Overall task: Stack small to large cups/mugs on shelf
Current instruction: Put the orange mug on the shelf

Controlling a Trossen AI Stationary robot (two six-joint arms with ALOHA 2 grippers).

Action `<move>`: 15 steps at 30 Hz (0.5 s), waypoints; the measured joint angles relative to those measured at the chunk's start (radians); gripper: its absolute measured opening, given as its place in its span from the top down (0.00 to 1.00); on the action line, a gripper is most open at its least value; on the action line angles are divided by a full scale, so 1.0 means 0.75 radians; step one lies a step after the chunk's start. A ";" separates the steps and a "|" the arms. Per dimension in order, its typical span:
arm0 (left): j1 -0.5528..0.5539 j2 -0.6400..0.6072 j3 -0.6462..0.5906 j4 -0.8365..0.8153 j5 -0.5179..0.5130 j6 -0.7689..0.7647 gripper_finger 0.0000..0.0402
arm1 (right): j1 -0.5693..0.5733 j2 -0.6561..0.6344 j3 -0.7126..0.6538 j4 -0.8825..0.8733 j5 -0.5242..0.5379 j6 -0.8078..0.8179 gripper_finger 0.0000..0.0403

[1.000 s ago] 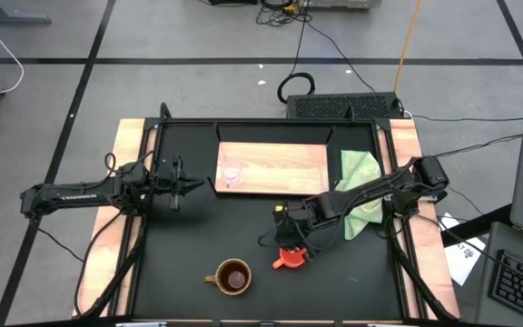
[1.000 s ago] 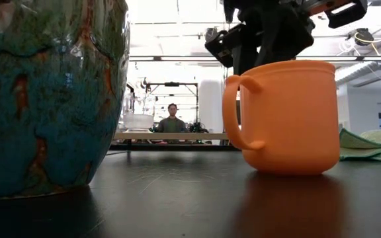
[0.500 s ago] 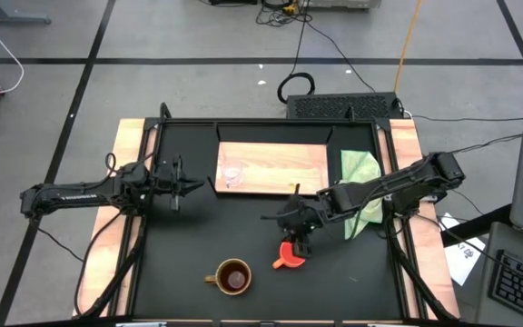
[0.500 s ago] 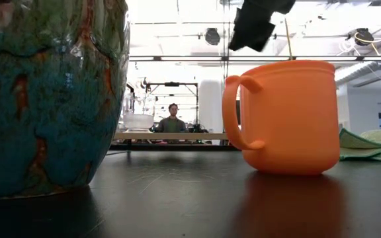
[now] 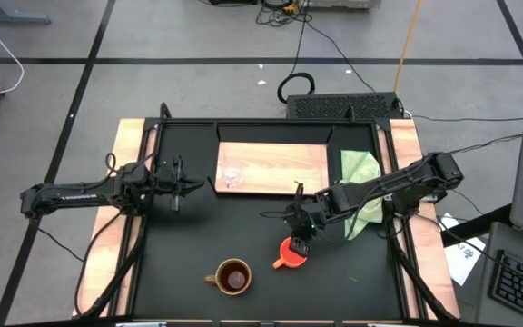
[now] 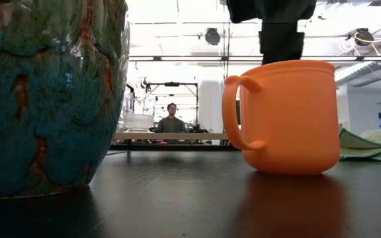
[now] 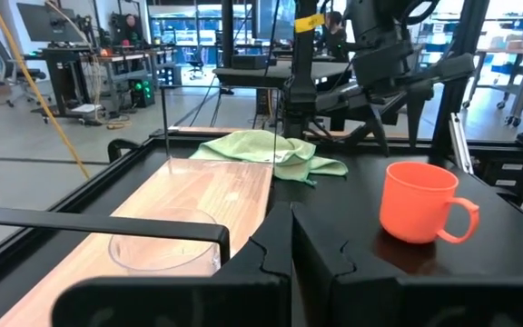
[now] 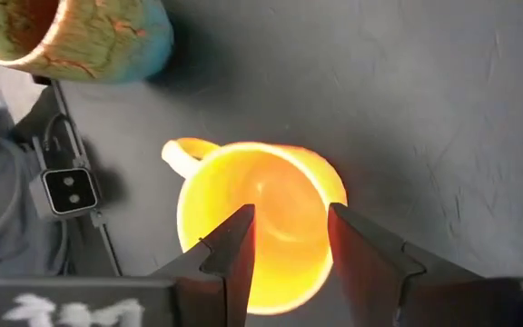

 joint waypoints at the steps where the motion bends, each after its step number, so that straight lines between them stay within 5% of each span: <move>1: 0.000 0.000 0.000 0.000 0.002 0.000 0.99 | 0.003 0.000 0.000 -0.013 0.000 0.014 0.68; 15: 0.000 0.000 0.000 -0.001 0.017 -0.004 0.99 | 0.050 0.145 0.000 -0.029 -0.105 0.114 0.68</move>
